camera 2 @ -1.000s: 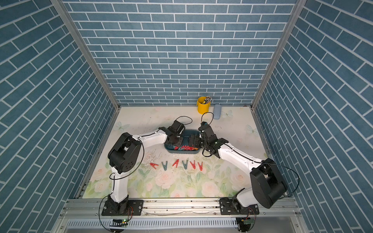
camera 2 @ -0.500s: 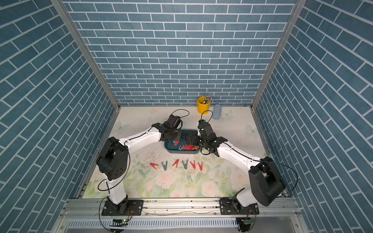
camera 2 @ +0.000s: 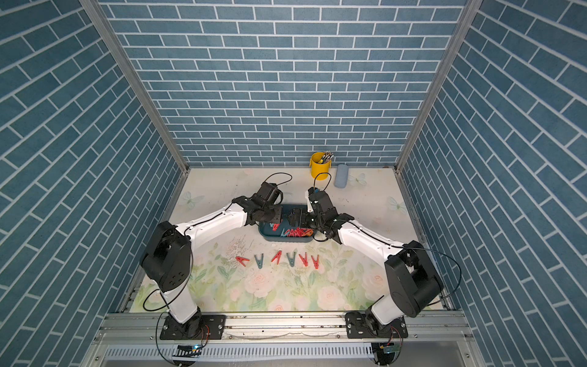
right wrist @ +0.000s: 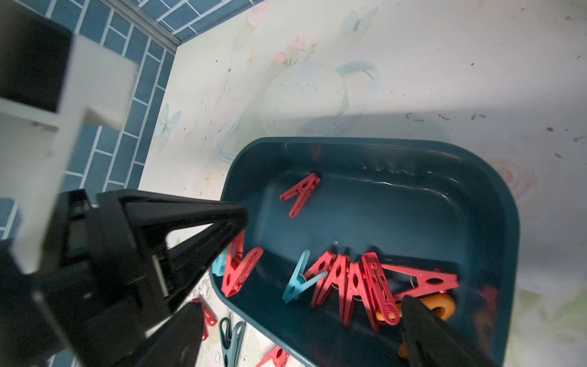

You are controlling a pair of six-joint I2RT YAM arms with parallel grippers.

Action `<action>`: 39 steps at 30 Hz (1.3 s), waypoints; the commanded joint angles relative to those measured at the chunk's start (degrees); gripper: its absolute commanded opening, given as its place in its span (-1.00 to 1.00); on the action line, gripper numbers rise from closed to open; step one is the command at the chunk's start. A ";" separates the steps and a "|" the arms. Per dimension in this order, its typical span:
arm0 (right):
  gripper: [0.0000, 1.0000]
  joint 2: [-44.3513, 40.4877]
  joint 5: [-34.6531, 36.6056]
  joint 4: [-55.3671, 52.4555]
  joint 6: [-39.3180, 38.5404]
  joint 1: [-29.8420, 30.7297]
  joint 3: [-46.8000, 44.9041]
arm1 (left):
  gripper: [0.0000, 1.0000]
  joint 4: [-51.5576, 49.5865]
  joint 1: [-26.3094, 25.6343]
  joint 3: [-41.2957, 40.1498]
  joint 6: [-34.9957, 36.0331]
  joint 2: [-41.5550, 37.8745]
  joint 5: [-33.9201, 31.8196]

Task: Take the clothespins out of the storage box
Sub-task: Adjust the clothespin.

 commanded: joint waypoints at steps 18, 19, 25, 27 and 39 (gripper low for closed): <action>0.99 -9.39 5.98 -4.32 -1.34 -4.71 -6.19 | -0.53 -0.84 -1.08 18.79 -1.88 23.09 4.00; 0.99 -9.31 5.89 -4.25 -1.34 -4.80 -6.16 | -0.48 -1.20 -1.07 19.15 -1.71 23.11 3.83; 0.99 -7.89 4.80 -3.31 -1.49 -5.16 -5.59 | -0.44 -1.74 -1.11 18.67 -0.75 21.25 2.00; 0.99 -7.27 4.28 -3.03 -1.51 -5.16 -5.30 | -0.44 -2.37 -1.11 18.86 -0.47 21.51 1.22; 0.99 -6.49 2.35 -2.35 -1.65 -5.29 -4.98 | -0.75 -2.80 -1.47 18.44 -0.28 23.50 0.73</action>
